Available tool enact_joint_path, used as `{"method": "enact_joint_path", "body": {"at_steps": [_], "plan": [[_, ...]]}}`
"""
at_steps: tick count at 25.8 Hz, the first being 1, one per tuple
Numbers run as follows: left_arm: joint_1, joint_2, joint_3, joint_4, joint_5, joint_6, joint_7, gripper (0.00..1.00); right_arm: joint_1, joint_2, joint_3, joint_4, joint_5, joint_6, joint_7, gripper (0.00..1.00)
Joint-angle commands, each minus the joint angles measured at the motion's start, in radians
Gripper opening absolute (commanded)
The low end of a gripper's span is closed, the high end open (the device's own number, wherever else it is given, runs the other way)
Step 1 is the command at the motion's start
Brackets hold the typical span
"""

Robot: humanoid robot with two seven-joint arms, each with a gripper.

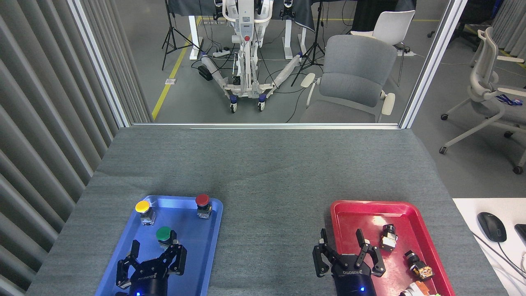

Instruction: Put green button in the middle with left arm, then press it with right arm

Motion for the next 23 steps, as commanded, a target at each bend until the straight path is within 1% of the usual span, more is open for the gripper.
{"method": "enact_joint_path", "body": {"at_steps": [1,3,6,13,20,23], "plan": [[0.001,-0.001,0.000,-0.001,0.000,0.001,0.000,1.00,0.010,-0.003,0.002,-0.011,-0.002,-0.001,-0.005,0.95],[-0.007,-0.001,0.000,0.019,0.002,0.001,0.000,1.00,0.010,-0.003,0.003,-0.011,-0.002,-0.001,-0.005,0.95],[0.007,-0.001,0.000,-0.016,0.003,0.001,0.000,1.00,0.010,-0.001,0.005,-0.012,-0.002,-0.001,-0.005,0.95],[0.007,-0.001,0.000,-0.019,0.005,-0.002,0.000,1.00,0.006,0.000,0.006,-0.020,-0.002,-0.002,-0.002,0.95],[-0.001,0.013,0.000,-0.027,0.006,-0.012,-0.014,1.00,0.003,0.002,0.010,-0.031,-0.002,-0.002,0.001,0.94],[0.022,0.003,0.000,-0.071,0.008,-0.009,-0.019,1.00,-0.005,0.005,0.014,-0.031,-0.002,-0.002,0.001,0.93]]}}
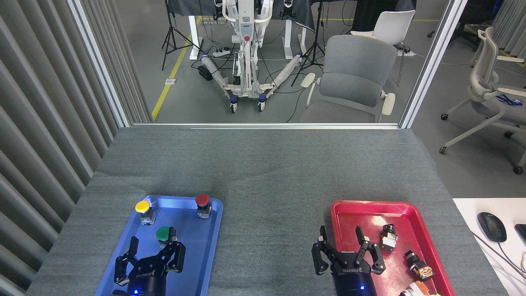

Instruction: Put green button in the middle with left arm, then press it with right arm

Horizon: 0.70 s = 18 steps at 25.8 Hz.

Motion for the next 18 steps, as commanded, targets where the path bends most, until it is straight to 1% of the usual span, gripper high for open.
{"method": "enact_joint_path", "body": {"at_steps": [1,5,12,15,18], "plan": [[0.031,-0.002,0.000,-0.049,0.003,-0.003,-0.005,1.00,-0.005,0.004,0.006,-0.001,0.001,0.000,0.000,0.93],[0.057,-0.007,0.001,-0.052,0.006,0.028,-0.008,1.00,-0.019,0.007,0.029,0.003,-0.001,0.000,0.001,0.93],[0.074,0.004,0.000,-0.066,0.002,0.007,-0.007,1.00,-0.040,0.012,0.065,-0.001,-0.001,0.001,0.006,0.91],[0.090,0.007,0.000,-0.075,0.002,0.006,-0.005,1.00,-0.042,0.012,0.095,0.001,-0.004,0.000,0.026,0.91],[0.094,0.015,-0.002,-0.075,-0.011,0.005,-0.008,0.99,-0.050,0.013,0.097,0.001,-0.010,-0.002,0.058,0.91]]}}
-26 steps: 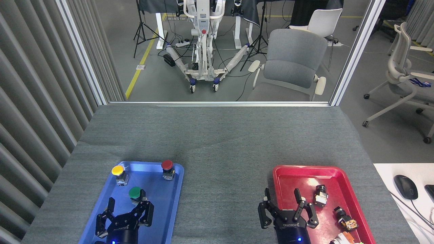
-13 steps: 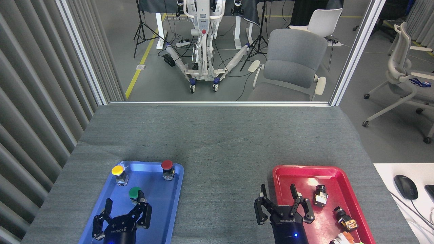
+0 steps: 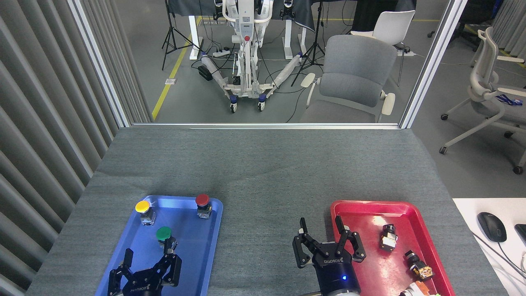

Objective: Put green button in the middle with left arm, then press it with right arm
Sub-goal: 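Lower the left gripper over the green button on the blue tray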

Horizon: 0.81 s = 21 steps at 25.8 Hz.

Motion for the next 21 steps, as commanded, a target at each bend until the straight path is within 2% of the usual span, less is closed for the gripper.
{"method": "enact_joint_path", "body": {"at_steps": [1,7,12,16,21], "plan": [[0.006,0.015,-0.001,0.001,-0.009,-0.001,0.000,0.99,-0.018,0.001,0.009,0.000,-0.005,-0.001,0.045,0.91],[0.007,0.045,-0.016,0.005,-0.012,-0.001,-0.030,0.99,-0.033,0.003,0.006,0.000,-0.011,-0.001,0.085,0.91],[-0.005,0.055,-0.023,0.028,-0.011,-0.009,-0.061,0.99,-0.038,0.009,0.012,0.002,-0.049,-0.002,0.115,0.91],[-0.045,0.056,-0.041,0.065,-0.014,-0.021,-0.076,0.98,-0.052,0.010,0.015,0.040,-0.051,-0.002,0.115,0.91],[-0.050,0.076,-0.073,0.091,-0.074,-0.027,-0.082,0.98,-0.055,0.010,0.025,0.048,-0.051,-0.001,0.114,0.91]]}}
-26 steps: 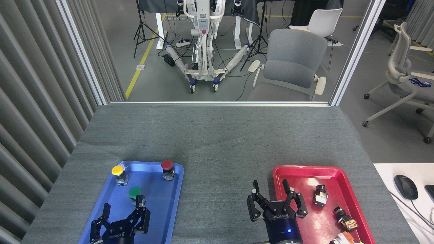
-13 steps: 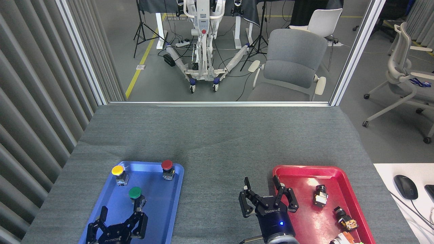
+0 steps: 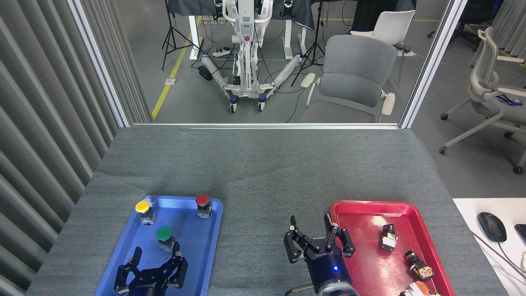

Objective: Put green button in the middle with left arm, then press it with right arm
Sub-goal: 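Lower the left gripper over the green button on the blue tray, then close the left gripper on the green button and lift it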

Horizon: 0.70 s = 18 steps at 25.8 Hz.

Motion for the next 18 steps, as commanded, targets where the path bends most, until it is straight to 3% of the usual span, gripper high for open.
{"method": "enact_joint_path", "body": {"at_steps": [1,18], "plan": [[-0.008,0.022,-0.034,0.024,-0.057,-0.004,-0.017,0.97,-0.003,0.000,0.007,0.010,0.000,0.001,-0.001,0.91],[-0.131,0.020,-0.054,0.193,-0.082,0.049,-0.081,0.97,-0.034,0.006,0.044,0.017,0.001,0.003,0.000,0.90]]}}
